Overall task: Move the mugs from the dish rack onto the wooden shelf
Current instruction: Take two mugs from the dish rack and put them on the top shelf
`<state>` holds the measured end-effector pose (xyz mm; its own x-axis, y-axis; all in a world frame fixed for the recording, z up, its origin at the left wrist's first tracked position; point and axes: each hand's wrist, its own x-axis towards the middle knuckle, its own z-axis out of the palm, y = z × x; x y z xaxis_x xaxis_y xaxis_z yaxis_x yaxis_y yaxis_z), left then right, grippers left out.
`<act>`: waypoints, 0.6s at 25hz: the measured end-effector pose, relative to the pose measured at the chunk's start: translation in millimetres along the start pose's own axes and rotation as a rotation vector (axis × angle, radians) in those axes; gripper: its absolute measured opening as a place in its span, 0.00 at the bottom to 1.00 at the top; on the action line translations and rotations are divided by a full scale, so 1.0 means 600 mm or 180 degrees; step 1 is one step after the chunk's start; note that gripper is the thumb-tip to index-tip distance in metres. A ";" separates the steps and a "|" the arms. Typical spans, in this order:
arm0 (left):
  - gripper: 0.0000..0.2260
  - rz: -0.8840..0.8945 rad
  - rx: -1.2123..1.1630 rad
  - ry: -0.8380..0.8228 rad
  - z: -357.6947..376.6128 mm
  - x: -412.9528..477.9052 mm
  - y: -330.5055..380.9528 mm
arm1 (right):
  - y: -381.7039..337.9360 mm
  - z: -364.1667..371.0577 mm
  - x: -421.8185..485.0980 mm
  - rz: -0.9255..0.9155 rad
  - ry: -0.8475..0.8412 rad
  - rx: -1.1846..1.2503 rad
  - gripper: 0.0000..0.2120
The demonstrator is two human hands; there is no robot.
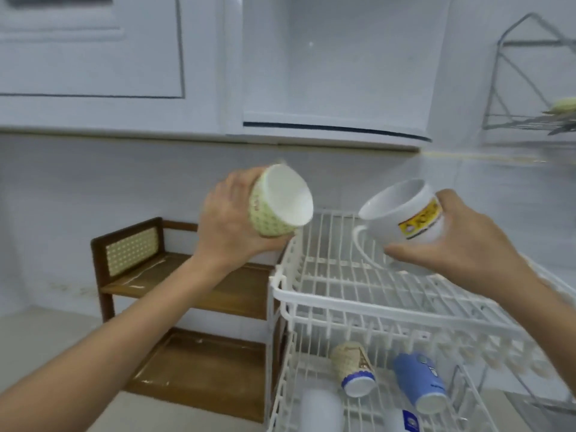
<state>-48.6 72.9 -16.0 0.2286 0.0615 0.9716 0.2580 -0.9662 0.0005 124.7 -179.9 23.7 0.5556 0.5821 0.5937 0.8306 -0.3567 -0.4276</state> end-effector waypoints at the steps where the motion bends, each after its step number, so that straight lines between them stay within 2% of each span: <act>1: 0.41 -0.0456 -0.0249 0.0043 -0.022 -0.016 -0.021 | -0.032 0.006 -0.018 -0.0022 0.0012 0.0599 0.31; 4: 0.40 -0.1637 -0.0940 -0.0118 -0.066 -0.053 -0.096 | -0.139 0.044 -0.052 -0.0212 -0.0323 0.2084 0.32; 6: 0.37 -0.2263 -0.1404 -0.0454 -0.082 -0.076 -0.162 | -0.204 0.092 -0.059 -0.0221 -0.0749 0.2698 0.32; 8: 0.35 -0.2791 -0.1599 -0.0662 -0.092 -0.107 -0.234 | -0.264 0.161 -0.067 -0.0212 -0.1064 0.3052 0.26; 11: 0.36 -0.3193 -0.1582 -0.0805 -0.096 -0.148 -0.312 | -0.329 0.281 -0.066 0.0183 -0.1096 0.3043 0.36; 15: 0.34 -0.3407 -0.1486 -0.1152 -0.081 -0.189 -0.379 | -0.352 0.439 -0.014 0.1063 -0.0661 0.2413 0.36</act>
<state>-178.8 273.2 -114.5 0.3748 0.8750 0.3064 0.1315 -0.3774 0.9167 -65.1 83.1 -70.8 0.6873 0.6820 0.2500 0.3341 0.0088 -0.9425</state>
